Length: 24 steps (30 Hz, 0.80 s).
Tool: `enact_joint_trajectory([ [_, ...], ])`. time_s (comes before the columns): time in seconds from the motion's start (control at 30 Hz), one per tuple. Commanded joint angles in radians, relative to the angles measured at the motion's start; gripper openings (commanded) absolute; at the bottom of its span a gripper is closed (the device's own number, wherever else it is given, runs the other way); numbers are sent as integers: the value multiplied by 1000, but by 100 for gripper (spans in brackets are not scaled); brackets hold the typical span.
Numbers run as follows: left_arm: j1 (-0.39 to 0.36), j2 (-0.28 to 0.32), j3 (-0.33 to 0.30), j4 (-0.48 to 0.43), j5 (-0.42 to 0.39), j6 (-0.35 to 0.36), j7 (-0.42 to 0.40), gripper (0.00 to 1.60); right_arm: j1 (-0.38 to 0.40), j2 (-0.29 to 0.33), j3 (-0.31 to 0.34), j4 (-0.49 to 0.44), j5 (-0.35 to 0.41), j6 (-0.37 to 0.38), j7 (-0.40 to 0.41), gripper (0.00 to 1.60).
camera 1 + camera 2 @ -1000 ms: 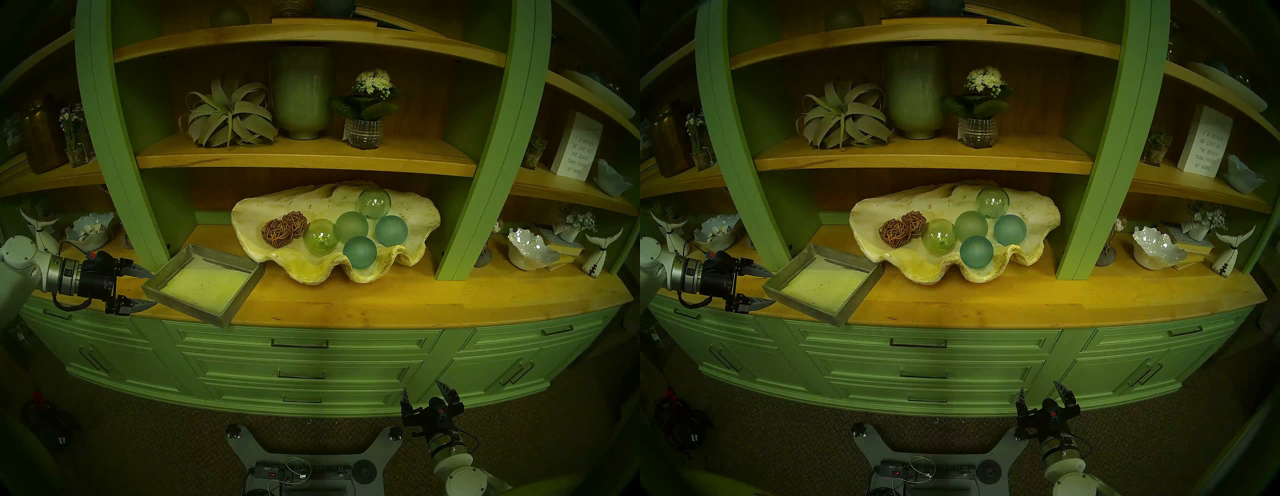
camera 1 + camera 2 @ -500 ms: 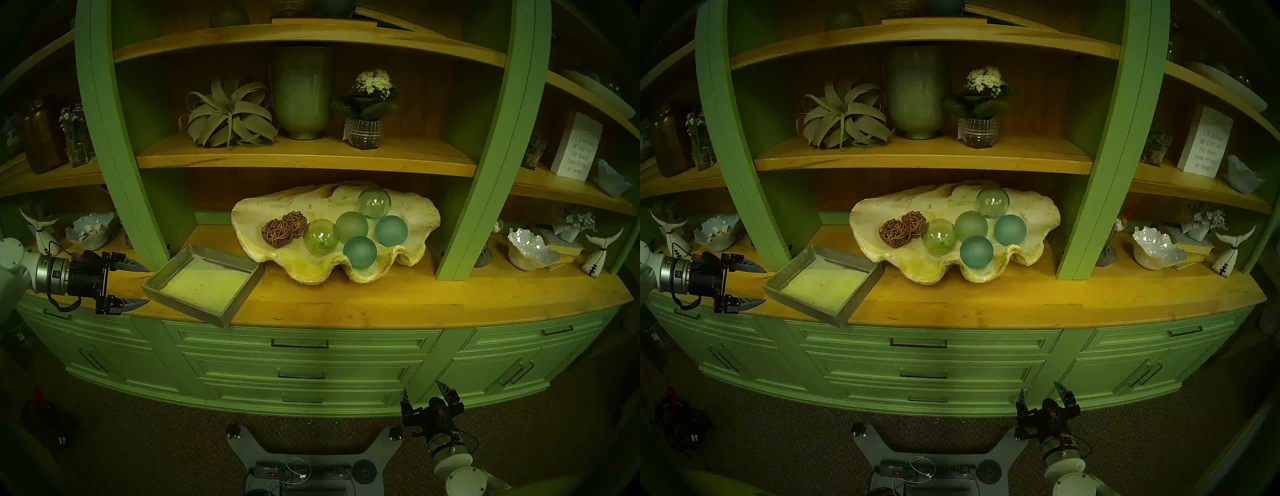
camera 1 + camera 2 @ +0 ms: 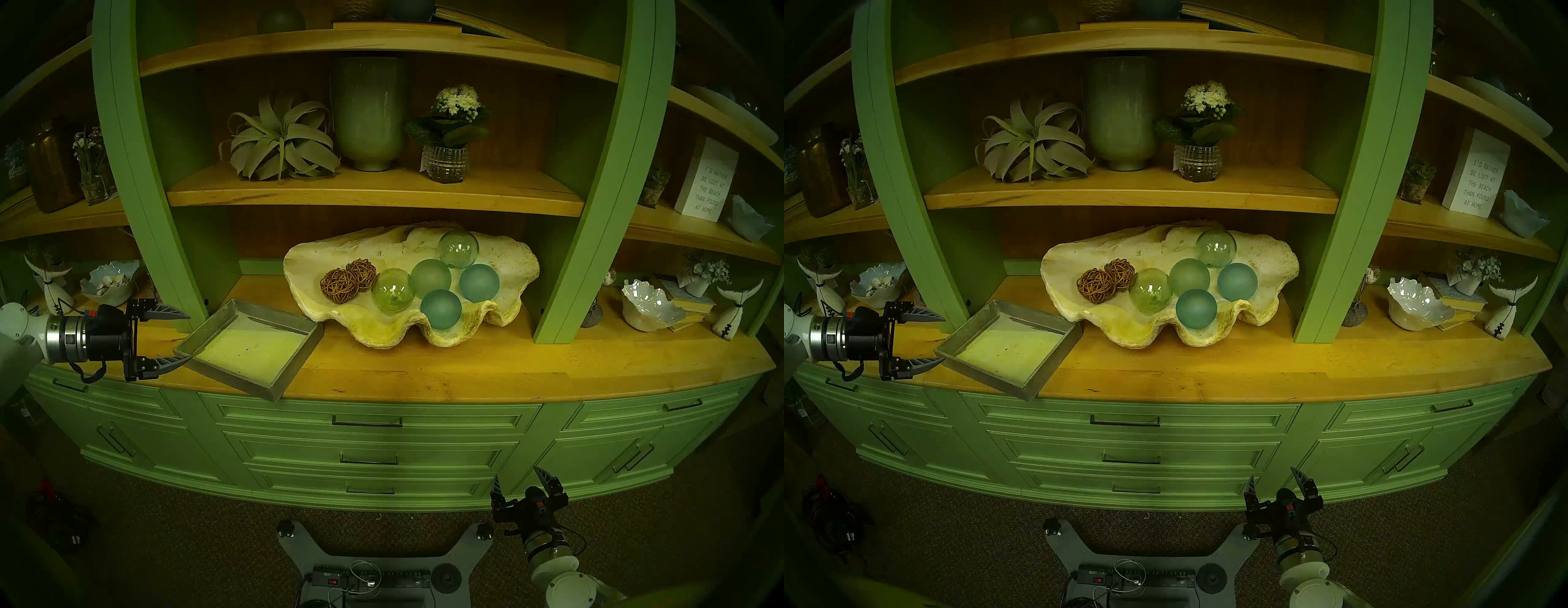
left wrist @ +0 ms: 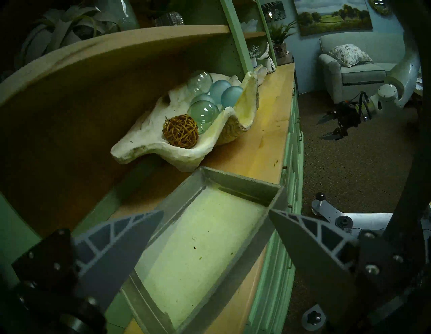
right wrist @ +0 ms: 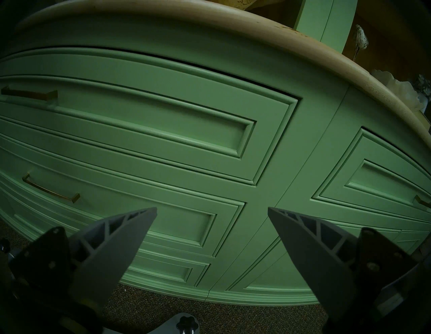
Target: Put wooden balls into bowl
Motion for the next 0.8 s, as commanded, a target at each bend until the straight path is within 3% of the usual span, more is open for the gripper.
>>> enact_joint_trajectory([
  [0.0, 45, 23, -32, -14, -77, -86, -10, 160, 9, -2, 1, -26, -2, -8, 0, 160],
  [0.6, 191, 26, -50, -58, -140, -312, 196, 160, 8, -1, 1, -28, -2, -9, -1, 160],
  [0.77, 227, 27, -60, -69, -142, -318, 246, 160, 8, -1, 1, -28, -2, -9, -1, 160],
])
